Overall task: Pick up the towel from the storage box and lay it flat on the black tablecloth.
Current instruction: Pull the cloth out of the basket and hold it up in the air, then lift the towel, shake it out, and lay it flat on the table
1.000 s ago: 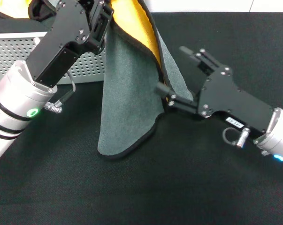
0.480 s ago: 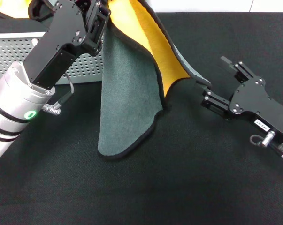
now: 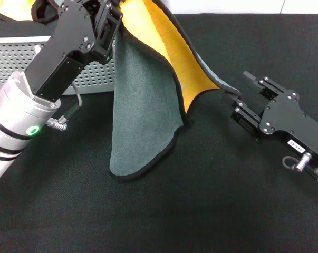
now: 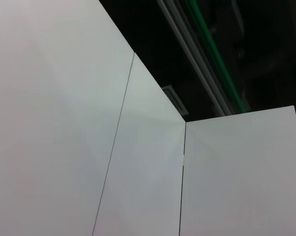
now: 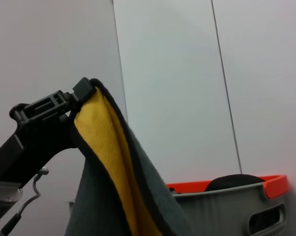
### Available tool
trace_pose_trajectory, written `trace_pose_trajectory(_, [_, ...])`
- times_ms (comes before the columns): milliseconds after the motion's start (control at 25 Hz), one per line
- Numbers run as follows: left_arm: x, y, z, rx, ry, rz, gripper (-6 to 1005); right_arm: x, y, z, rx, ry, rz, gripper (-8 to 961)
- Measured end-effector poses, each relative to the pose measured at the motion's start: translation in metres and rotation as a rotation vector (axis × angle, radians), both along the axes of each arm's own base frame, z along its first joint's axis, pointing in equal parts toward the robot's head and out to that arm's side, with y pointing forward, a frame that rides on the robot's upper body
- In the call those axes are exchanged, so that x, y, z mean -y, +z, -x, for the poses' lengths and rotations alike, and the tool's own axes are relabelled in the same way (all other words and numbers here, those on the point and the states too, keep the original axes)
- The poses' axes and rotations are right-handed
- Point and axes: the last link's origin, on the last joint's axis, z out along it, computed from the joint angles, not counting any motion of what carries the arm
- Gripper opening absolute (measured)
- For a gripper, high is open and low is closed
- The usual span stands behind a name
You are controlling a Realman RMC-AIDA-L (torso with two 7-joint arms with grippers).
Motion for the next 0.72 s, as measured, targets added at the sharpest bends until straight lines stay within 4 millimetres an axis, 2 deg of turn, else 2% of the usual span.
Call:
trace_pose_trajectory(440, [0.0024,-0.0003,0.0048,-0.001,0.022,-0.003,14,0.002,0.0025,-0.0009,-0.008,0.006,-0.015,363])
trace_pose_trajectory(640, [0.0046,-0.003,0.0056,-0.012,0.018,0.015,14,0.0039,0.0041,0.0011,-0.005,0.041,-0.018,135])
trace_pose_trajectory(720, [0.0069,-0.0043,0.006,-0.028,0.001,0.037,14,0.0069,0.0063,0.0029,-0.004,0.078,-0.016,1])
